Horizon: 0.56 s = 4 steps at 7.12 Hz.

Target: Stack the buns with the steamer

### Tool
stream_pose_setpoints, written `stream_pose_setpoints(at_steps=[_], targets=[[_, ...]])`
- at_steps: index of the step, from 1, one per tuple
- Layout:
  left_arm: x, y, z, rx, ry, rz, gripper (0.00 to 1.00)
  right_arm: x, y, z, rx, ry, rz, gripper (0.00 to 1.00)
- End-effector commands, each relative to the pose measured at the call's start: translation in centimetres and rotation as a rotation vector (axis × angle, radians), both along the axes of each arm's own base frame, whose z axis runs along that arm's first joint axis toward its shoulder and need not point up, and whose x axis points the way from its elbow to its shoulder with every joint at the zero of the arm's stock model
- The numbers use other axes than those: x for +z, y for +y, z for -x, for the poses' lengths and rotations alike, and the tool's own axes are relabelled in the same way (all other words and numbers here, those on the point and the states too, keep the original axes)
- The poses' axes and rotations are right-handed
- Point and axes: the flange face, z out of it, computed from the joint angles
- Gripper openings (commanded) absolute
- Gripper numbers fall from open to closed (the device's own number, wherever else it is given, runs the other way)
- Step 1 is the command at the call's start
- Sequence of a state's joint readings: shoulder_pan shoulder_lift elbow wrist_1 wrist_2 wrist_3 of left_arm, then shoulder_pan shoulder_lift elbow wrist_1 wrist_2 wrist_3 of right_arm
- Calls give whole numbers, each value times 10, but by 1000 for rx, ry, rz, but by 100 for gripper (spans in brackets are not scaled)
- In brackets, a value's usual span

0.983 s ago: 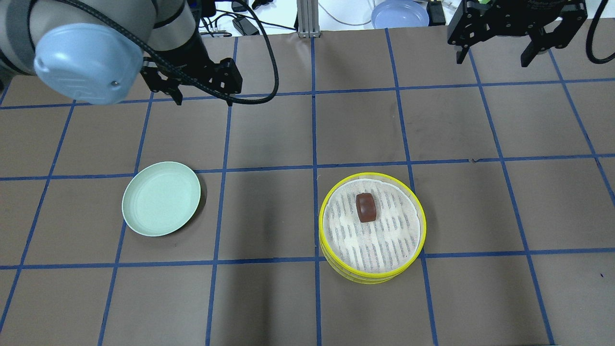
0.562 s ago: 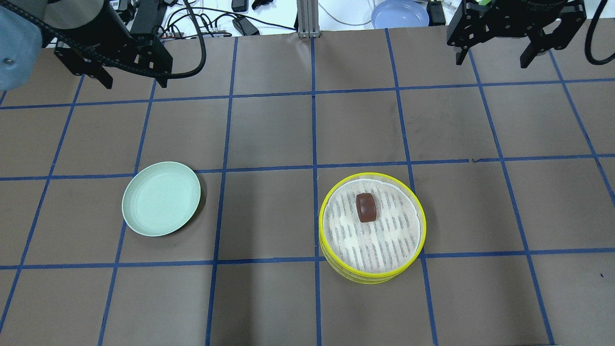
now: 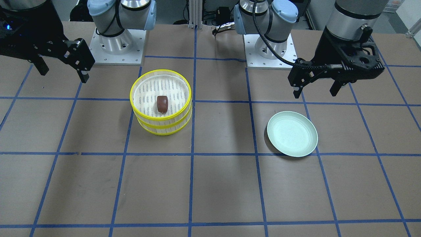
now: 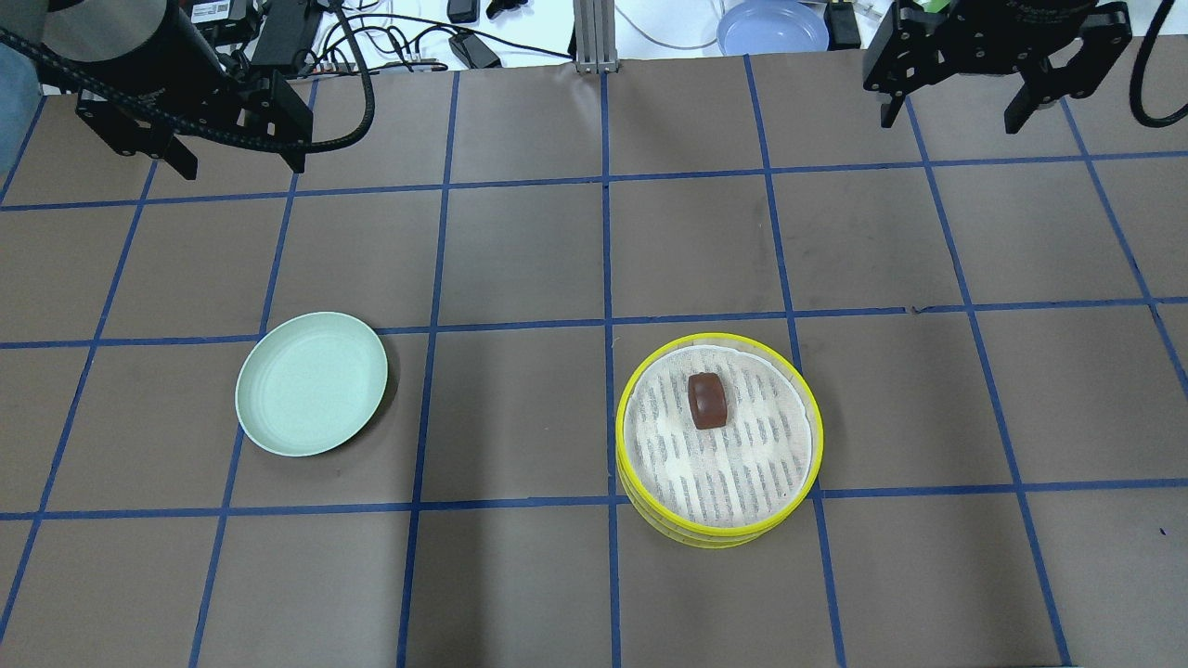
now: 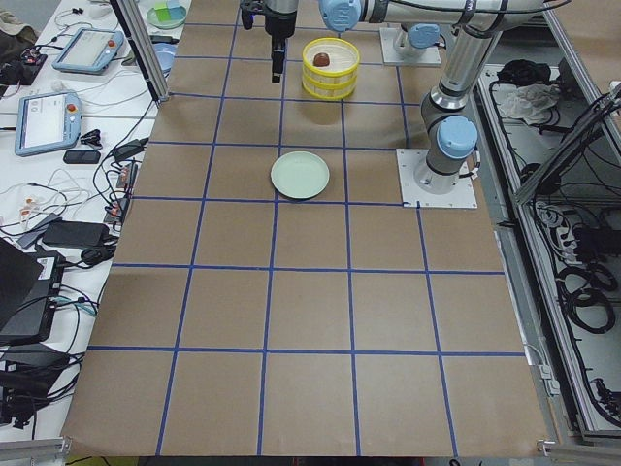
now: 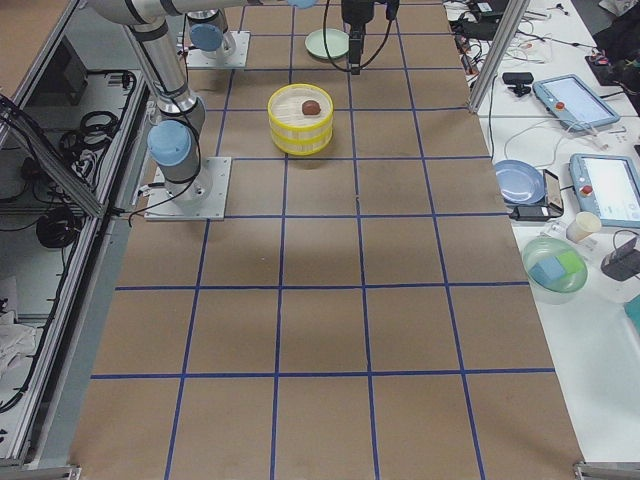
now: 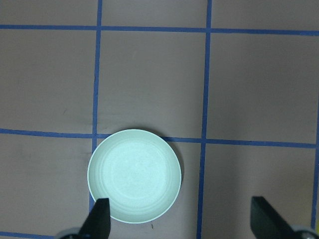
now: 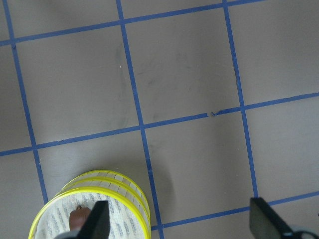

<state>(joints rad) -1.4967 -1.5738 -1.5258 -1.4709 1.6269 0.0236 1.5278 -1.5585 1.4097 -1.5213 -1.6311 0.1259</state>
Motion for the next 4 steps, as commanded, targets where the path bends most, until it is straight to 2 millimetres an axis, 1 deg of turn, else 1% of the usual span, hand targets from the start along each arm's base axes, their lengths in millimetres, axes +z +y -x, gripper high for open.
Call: stream_pose_setpoints(at_steps=[1,2,4], targets=[[-4,1,1,9,4,-8,100,-1,0,0,2,1,-1,100],[-13,2,1,18,6,-18,100,-1,0,1,4,6,-3,100],[-14,3,1,17,6,-16,100,-1,-1,0,4,3,-3,100]])
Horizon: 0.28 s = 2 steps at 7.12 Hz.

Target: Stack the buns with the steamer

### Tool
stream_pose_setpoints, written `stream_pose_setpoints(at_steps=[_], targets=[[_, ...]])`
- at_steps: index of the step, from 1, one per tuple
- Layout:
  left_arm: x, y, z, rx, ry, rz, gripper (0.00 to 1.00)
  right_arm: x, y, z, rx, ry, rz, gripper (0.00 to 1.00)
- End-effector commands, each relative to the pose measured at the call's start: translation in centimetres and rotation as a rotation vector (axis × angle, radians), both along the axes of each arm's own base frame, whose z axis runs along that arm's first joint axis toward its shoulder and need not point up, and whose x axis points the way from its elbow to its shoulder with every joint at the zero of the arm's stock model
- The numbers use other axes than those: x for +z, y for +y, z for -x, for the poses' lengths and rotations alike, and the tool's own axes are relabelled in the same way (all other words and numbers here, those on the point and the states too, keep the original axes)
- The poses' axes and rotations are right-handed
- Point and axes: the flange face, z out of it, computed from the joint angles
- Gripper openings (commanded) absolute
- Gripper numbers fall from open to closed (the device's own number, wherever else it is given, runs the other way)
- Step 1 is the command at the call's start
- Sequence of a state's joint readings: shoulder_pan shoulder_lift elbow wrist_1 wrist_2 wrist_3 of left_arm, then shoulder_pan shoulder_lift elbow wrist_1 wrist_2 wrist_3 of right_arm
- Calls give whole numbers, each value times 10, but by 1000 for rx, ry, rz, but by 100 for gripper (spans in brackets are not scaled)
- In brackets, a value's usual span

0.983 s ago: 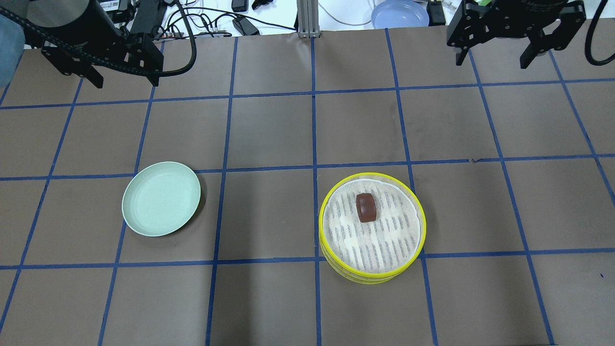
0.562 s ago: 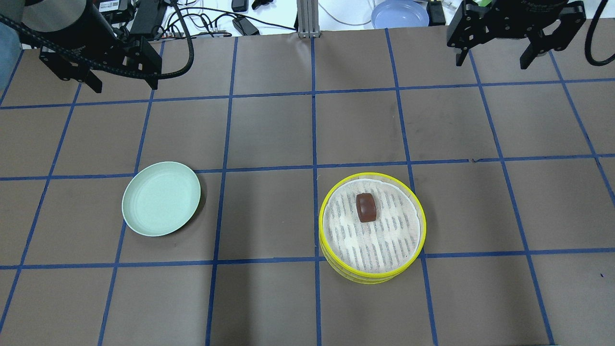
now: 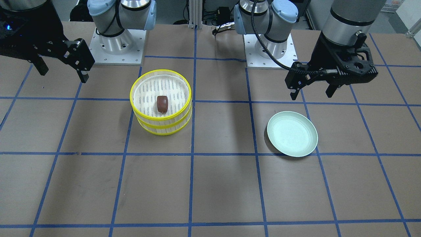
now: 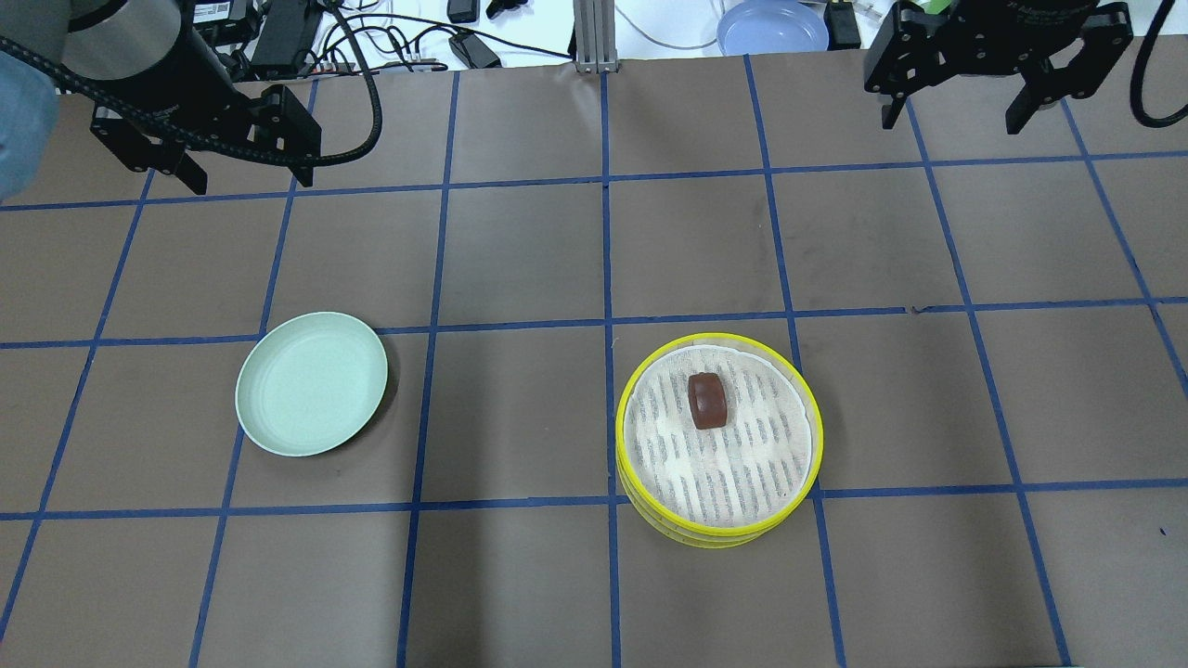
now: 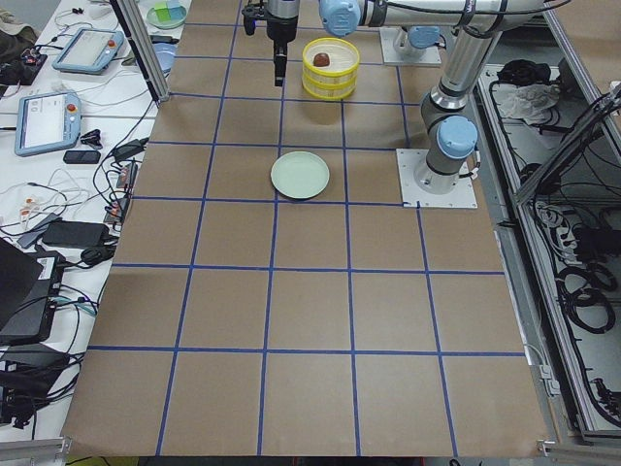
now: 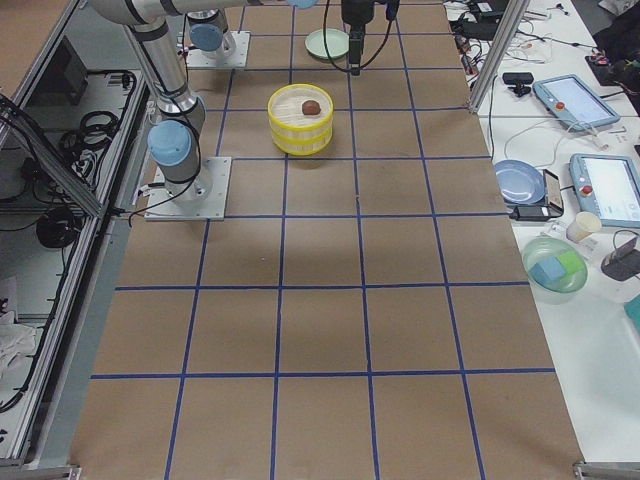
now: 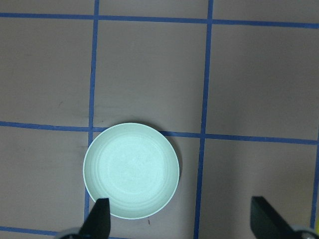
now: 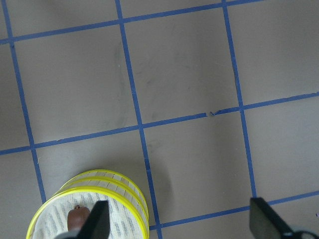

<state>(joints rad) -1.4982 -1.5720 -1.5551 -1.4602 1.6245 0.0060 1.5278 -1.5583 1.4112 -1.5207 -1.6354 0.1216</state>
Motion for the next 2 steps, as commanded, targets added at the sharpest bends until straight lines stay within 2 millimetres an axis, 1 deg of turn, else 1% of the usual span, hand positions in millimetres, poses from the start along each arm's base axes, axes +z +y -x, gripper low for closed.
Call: stream_pose_setpoints(at_steps=[1,2], targets=[[-1,1,0,1,0,-1,100,-1,0,0,3,0,-2,100],[-1,1,0,1,0,-1,100,0,0,0,3,3,-1,100]])
